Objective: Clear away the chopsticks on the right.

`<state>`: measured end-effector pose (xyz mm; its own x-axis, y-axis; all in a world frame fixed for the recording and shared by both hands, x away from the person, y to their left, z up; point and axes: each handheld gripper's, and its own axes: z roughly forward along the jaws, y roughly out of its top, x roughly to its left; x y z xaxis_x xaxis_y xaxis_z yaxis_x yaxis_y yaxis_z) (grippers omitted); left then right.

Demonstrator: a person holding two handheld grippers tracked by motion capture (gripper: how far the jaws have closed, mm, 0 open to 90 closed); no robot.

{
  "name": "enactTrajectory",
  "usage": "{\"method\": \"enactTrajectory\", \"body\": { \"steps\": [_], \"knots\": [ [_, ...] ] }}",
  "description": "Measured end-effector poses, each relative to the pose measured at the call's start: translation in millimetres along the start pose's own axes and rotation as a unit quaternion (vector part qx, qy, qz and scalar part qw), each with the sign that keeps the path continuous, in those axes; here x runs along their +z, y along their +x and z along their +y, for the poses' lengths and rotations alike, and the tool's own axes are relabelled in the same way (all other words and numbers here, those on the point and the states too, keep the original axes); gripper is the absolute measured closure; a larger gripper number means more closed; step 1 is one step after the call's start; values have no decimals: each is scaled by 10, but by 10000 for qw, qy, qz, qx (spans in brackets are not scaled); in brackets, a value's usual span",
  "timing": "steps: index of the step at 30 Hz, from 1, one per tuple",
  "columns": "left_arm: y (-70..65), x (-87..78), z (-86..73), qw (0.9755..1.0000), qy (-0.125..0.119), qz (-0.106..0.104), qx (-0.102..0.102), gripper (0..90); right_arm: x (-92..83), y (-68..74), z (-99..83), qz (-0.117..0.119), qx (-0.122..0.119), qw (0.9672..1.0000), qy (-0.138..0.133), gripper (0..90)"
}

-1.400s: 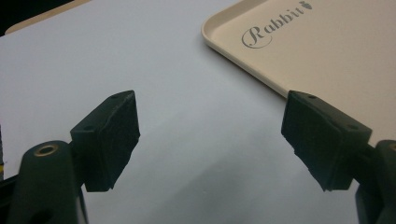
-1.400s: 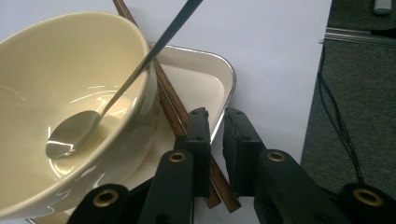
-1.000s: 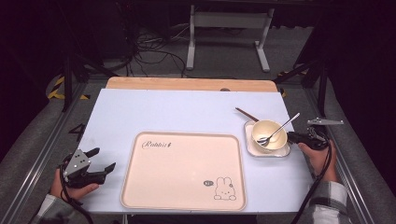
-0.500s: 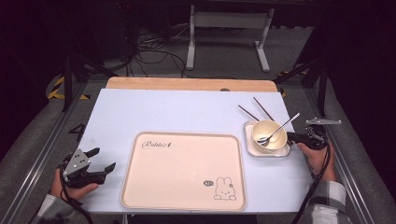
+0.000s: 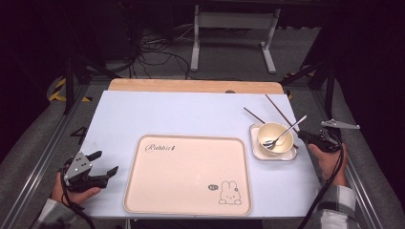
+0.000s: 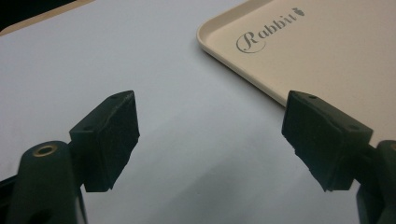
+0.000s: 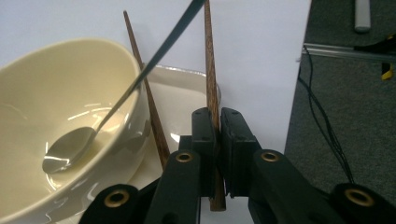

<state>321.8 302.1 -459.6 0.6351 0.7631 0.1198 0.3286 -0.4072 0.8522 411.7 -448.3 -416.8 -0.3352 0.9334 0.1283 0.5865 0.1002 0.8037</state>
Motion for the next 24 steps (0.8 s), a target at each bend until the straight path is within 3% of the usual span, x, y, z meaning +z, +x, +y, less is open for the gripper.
{"method": "enactTrajectory", "body": {
  "steps": [15,24],
  "knots": [
    [-6,12,-1,10000,64,13,29,198,-166,-25,33,-294,143,9981,-528,856],
    [-14,14,2,10000,68,18,41,199,-335,-19,84,-459,226,9948,-884,856]
  ]
}}
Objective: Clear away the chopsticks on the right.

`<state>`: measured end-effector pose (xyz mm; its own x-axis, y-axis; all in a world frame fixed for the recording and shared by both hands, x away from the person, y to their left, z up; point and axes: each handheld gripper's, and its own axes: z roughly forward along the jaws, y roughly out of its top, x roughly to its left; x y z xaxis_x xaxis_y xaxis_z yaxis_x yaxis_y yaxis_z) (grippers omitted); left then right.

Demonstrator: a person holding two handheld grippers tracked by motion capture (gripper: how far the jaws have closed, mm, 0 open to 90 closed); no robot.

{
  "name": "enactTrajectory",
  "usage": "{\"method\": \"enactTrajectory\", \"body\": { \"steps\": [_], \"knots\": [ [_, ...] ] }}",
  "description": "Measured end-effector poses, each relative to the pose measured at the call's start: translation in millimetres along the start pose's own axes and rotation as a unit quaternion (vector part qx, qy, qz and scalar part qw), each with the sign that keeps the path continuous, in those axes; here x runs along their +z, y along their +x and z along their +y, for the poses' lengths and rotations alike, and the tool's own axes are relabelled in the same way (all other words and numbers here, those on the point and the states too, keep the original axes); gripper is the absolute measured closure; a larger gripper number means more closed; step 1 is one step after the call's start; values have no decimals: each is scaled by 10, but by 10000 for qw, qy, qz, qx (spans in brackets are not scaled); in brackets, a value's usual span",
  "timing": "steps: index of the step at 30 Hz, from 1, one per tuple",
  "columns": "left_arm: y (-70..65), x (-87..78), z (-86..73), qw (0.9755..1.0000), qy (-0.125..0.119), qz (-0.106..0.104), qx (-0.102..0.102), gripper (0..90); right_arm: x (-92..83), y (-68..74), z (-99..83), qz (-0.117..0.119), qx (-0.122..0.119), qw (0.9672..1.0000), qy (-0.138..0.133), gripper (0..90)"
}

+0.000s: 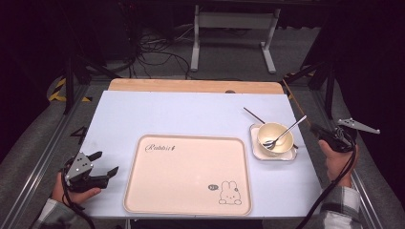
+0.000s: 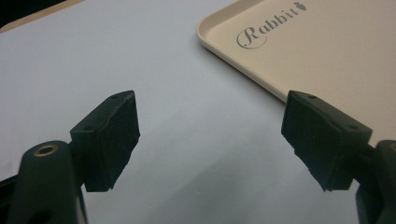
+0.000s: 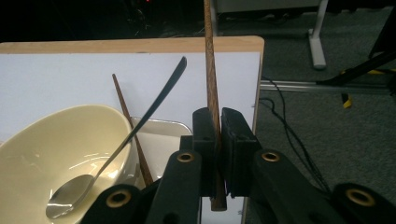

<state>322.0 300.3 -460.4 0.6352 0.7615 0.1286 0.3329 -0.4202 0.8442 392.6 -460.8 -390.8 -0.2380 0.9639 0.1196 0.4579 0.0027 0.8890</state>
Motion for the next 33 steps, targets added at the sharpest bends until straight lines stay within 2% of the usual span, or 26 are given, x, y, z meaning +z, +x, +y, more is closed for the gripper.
{"method": "enactTrajectory", "body": {
  "steps": [8,14,24,33],
  "knots": [
    [-3,7,1,10000,50,5,15,199,-158,-22,53,-171,75,9990,-403,856],
    [-4,8,3,10000,51,17,28,198,-220,41,107,-16,29,9985,-545,856],
    [2,-1,1,10000,3,2,13,198,-275,386,264,535,-285,9956,-715,856],
    [1,-8,1,10000,12,5,3,198,-285,628,322,813,-550,9927,-700,856]
  ]
}}
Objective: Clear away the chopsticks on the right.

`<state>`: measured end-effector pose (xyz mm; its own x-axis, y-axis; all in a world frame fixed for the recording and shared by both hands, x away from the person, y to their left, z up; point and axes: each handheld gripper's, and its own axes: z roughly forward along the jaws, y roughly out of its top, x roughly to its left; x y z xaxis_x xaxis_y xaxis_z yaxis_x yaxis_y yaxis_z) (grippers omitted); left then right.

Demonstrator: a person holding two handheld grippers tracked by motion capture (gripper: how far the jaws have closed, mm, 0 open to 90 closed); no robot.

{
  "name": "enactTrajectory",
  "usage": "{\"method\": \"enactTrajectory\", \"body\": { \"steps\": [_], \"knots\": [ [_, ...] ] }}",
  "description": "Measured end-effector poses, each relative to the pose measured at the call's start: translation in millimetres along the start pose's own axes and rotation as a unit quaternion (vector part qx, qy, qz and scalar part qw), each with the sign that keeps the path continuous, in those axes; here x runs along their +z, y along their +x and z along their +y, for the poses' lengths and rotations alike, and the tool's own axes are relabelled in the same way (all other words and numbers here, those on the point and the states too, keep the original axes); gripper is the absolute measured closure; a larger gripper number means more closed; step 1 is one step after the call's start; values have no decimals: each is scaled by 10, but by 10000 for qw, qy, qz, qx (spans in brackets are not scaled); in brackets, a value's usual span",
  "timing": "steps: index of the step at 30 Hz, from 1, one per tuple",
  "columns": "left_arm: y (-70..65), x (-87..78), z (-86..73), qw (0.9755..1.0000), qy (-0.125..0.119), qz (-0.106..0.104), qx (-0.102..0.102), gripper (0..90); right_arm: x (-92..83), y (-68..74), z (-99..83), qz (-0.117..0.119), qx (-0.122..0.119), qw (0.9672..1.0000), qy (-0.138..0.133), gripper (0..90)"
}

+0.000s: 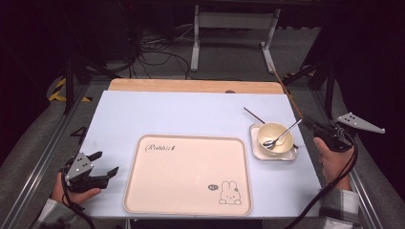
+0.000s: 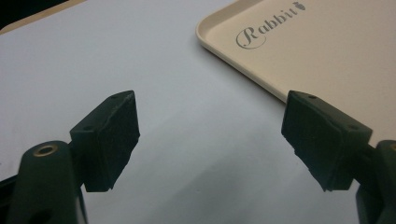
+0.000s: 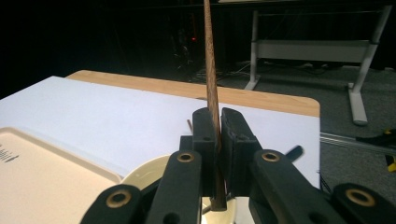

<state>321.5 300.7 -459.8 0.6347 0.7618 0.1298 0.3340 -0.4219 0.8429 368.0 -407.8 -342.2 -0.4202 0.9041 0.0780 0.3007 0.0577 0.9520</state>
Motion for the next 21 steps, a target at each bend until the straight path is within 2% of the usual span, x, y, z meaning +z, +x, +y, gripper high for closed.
{"method": "enactTrajectory", "body": {
  "steps": [11,17,18,21],
  "knots": [
    [0,6,1,10000,0,-11,8,199,205,358,24,413,-267,9985,228,856],
    [6,-13,-2,10000,-23,0,-15,199,315,574,30,626,-488,9961,390,856],
    [4,-13,-1,10000,-21,-1,-10,199,315,574,30,626,-488,9961,390,856],
    [2,-11,1,10000,-26,-13,2,199,358,707,24,811,-620,9937,467,856]
  ]
}}
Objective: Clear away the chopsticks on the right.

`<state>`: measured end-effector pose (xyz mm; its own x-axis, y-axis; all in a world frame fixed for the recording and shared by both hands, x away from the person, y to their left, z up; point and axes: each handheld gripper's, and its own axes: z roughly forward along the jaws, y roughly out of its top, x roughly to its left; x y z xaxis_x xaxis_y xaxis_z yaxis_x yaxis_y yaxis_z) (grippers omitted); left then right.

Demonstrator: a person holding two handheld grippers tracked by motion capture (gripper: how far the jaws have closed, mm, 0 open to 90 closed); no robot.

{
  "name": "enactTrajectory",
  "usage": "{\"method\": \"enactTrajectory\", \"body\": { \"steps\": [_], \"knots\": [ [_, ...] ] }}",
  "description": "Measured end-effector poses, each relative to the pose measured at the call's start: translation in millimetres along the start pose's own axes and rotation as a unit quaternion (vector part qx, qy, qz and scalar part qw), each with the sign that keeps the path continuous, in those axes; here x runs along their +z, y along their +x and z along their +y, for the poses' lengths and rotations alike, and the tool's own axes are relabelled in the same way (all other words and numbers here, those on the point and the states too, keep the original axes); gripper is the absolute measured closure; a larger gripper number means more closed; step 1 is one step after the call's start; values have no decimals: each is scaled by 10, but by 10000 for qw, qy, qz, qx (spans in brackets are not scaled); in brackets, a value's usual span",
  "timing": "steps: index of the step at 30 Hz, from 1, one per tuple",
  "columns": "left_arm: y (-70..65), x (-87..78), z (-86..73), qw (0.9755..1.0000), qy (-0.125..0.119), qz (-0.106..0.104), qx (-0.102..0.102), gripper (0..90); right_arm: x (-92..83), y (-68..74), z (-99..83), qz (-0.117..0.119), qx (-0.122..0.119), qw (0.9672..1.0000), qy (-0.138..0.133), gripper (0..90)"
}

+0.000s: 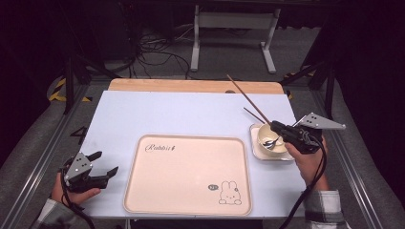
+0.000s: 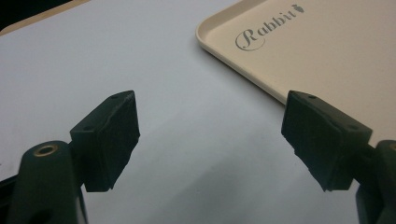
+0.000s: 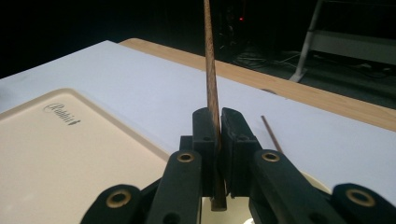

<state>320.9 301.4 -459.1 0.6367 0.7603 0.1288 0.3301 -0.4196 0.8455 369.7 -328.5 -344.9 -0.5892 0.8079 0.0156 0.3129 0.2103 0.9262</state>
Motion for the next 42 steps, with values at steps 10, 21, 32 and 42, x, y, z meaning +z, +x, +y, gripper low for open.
{"method": "enactTrajectory", "body": {
  "steps": [10,21,32,42],
  "knots": [
    [2,-8,-4,10000,-27,-12,-17,199,141,303,-33,448,-274,9983,239,856],
    [-4,-18,-2,10000,-27,-7,-10,199,296,606,-161,897,-517,9930,569,855],
    [-4,-15,-4,10000,-24,-24,-14,198,394,764,-277,1131,-631,9881,831,855],
    [-1,-23,-10,10000,-36,-27,-24,199,414,822,-453,1136,-666,9853,1092,855]
  ]
}}
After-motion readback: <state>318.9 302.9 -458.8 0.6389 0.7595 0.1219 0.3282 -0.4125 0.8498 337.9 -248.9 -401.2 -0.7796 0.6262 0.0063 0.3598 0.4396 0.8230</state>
